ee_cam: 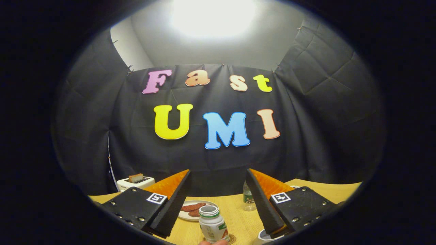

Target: Take the bottle from table, then pour the juice into the cup, finally place the bottle on the coaster

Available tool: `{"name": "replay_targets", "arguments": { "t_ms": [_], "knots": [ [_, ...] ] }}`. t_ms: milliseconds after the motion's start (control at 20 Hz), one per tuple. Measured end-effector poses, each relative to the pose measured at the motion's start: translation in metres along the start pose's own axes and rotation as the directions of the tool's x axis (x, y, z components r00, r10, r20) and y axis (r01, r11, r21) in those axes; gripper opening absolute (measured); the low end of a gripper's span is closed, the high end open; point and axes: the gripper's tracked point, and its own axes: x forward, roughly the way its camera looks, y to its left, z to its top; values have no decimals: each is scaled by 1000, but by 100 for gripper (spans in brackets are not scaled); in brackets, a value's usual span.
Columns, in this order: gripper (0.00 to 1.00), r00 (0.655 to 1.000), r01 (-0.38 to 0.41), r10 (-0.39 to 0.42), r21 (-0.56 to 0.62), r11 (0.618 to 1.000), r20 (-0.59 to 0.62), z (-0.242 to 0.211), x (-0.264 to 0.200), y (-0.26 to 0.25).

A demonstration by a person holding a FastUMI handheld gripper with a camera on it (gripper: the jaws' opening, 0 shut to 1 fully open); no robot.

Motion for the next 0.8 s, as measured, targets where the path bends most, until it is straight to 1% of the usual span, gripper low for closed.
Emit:
{"name": "replay_targets", "arguments": {
  "t_ms": [150,400,500,650,800],
  "knots": [
    [96,1000,-10,10,21,1000,-9,5,-8,-13],
    [96,1000,-12,12,-60,998,4,36,-23,-61],
    [96,999,-27,28,-90,996,15,45,-27,-82],
    [96,1000,-28,28,-150,988,3,43,-29,-127],
    [96,998,-56,54,-187,981,-14,22,-30,-175]
  ]
}}
